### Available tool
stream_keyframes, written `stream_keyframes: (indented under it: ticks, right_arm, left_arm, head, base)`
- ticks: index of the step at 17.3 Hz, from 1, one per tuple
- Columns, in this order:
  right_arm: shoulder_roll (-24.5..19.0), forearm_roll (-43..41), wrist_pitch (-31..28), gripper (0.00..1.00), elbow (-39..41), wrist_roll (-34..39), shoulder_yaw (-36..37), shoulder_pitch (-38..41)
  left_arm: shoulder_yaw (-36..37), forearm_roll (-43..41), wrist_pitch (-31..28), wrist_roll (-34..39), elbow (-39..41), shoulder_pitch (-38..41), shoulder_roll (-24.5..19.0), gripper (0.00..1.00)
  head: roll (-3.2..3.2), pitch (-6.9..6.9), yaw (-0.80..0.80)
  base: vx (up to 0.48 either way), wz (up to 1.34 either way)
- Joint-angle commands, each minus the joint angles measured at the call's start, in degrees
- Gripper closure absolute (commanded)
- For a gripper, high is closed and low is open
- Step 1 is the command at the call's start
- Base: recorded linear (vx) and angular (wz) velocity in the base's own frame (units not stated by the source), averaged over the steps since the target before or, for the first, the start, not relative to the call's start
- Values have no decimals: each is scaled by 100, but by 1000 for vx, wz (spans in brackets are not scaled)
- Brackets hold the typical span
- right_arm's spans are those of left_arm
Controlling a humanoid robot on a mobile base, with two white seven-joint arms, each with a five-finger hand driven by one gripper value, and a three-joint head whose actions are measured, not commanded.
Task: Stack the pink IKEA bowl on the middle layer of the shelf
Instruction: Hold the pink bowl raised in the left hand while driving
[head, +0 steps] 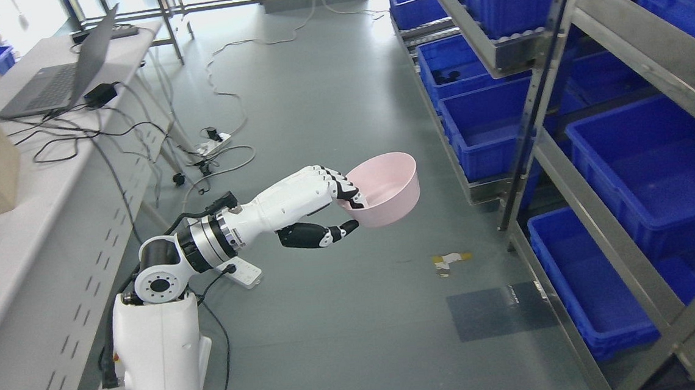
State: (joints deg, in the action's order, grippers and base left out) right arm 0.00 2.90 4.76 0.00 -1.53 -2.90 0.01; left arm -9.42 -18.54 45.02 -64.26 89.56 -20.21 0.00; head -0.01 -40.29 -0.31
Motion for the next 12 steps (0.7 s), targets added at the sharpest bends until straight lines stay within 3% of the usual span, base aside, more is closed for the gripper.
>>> stream_keyframes:
  ticks: [1,5,12]
  right_arm:
    - [100,0,-1,0,100,3,0,122]
    - [100,0,-1,0,100,3,0,122]
    - [100,0,-1,0,100,3,0,122]
  left_arm:
    - [37,-18,-2,1,0,-1,-100,99]
    - [212,-133,-2,10,0,-219,-100,99]
    - [258,-282,-2,107,-9,-1423,-100,99]
  head:
    - [0,0,0]
    - [0,0,0]
    - [0,0,0]
  base:
    - [60,-832]
    - [54,-932]
    - [9,-1051]
